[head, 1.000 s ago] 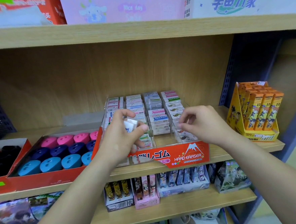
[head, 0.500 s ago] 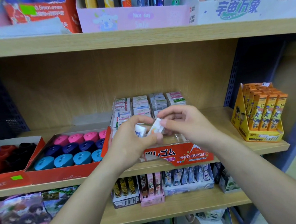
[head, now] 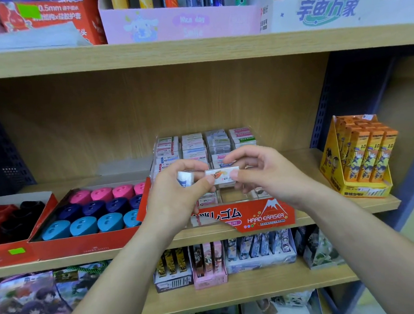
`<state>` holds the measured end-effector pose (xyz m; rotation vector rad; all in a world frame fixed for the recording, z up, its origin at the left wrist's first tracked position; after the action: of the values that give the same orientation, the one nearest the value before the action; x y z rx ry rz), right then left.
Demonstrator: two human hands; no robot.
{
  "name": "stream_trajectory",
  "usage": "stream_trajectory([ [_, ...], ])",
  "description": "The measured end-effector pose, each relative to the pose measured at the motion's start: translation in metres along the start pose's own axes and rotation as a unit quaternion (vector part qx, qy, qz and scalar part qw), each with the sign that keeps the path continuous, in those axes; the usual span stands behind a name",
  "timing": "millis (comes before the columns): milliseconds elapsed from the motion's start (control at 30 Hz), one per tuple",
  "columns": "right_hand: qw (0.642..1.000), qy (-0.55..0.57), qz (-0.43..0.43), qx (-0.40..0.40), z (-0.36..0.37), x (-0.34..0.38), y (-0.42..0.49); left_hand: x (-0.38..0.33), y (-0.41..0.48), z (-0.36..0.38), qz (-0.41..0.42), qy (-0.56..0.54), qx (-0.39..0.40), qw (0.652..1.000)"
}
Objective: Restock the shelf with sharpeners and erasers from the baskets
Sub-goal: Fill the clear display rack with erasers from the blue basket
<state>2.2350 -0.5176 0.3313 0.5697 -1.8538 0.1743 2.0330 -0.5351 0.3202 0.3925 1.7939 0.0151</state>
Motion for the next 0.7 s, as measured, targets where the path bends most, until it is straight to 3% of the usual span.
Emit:
stream_trajectory([
  [233, 0.983, -0.135, 0.056, -0.107, -0.055, -0.01, -0.015, 0.01, 0.012, 0.0, -0.013, 0.134, 0.021, 0.991],
  [433, 0.952, -0.28, 0.105, -0.059, -0.065, -0.033, -0.015, 0.015, 0.017, -0.003, -0.055, 0.109, 0.053, 0.991],
  [567, 0.954, -0.277, 0.117, -0.004, -0.063, -0.038, -0.011, 0.018, 0.017, -0.008, -0.042, 0.118, 0.082, 0.989],
  [700, 0.962, -0.253, 0.105, -0.02, -0.065, -0.037, -0.011, 0.016, 0.017, -0.009, -0.016, 0.092, 0.088, 0.992],
])
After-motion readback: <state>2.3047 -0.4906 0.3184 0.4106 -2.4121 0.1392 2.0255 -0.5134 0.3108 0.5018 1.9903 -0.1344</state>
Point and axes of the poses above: each hand's wrist, its own y-axis towards the middle knuckle, its own z-axis out of the palm, x = y × z, the point moved 1 cm from there along y, towards the middle knuckle, and after that the axes turned 13 degrees about x, right-handed, at the moved point
